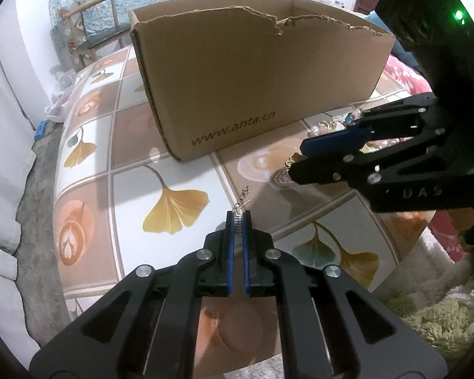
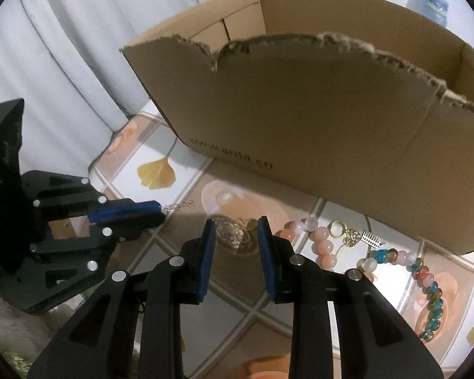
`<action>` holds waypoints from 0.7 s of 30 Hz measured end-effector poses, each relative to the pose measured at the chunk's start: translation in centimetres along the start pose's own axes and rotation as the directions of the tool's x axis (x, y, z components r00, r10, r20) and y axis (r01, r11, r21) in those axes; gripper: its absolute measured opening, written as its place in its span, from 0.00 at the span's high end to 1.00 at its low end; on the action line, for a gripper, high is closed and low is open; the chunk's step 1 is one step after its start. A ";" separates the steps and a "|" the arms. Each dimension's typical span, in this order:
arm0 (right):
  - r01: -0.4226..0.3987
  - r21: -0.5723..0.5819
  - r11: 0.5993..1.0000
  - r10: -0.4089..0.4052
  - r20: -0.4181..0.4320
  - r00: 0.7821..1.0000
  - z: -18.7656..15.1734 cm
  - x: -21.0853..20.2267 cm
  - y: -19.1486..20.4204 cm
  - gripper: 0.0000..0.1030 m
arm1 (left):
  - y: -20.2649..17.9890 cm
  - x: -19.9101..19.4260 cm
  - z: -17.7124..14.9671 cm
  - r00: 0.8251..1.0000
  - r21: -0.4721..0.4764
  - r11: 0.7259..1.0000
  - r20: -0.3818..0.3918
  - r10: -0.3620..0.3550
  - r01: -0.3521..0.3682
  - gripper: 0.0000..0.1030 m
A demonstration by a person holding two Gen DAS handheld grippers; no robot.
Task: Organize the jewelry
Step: 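Hold the chain charm in the left tool while the right tool approaches the gold butterfly charm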
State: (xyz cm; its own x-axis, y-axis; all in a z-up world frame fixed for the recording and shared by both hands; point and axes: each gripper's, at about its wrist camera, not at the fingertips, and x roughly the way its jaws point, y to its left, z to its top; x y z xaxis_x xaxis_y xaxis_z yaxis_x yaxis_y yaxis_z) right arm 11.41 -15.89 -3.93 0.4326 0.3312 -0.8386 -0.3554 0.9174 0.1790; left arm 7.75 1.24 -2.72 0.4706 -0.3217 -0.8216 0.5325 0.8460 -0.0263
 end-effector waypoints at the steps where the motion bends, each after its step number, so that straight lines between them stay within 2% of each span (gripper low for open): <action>1: 0.009 -0.003 1.000 -0.009 0.001 1.000 0.0 0.0 0.2 0.73 | 0.1 0.0 0.0 1.000 -0.003 1.000 0.000 -0.002 0.002 0.96; 5: 0.015 0.016 1.000 -0.015 0.008 1.000 -0.1 0.1 0.5 0.73 | 0.2 0.0 0.0 1.000 -0.008 1.000 0.002 -0.005 0.005 0.96; 8: 0.043 0.017 0.999 -0.043 0.014 0.999 -0.1 0.4 1.0 0.84 | 0.3 0.1 -0.1 1.000 -0.012 1.000 0.005 -0.007 0.007 0.96; 14: 0.060 0.016 0.998 -0.060 0.015 0.998 -0.1 0.5 0.9 0.93 | 0.4 0.0 -0.1 1.000 -0.014 1.000 0.007 -0.011 0.011 0.96; 21: 0.044 0.042 0.998 -0.045 0.015 0.999 0.2 0.1 0.7 0.94 | 0.4 0.0 -0.1 1.000 -0.014 1.000 0.008 -0.011 0.011 0.96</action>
State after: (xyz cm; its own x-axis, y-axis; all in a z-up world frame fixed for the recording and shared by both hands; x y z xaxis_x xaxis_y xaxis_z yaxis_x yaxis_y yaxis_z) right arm 11.33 -15.21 -3.78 0.4602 0.2928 -0.8381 -0.3007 0.9397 0.1632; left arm 7.90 1.67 -2.83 0.4704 -0.3348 -0.8165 0.5275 0.8484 -0.0439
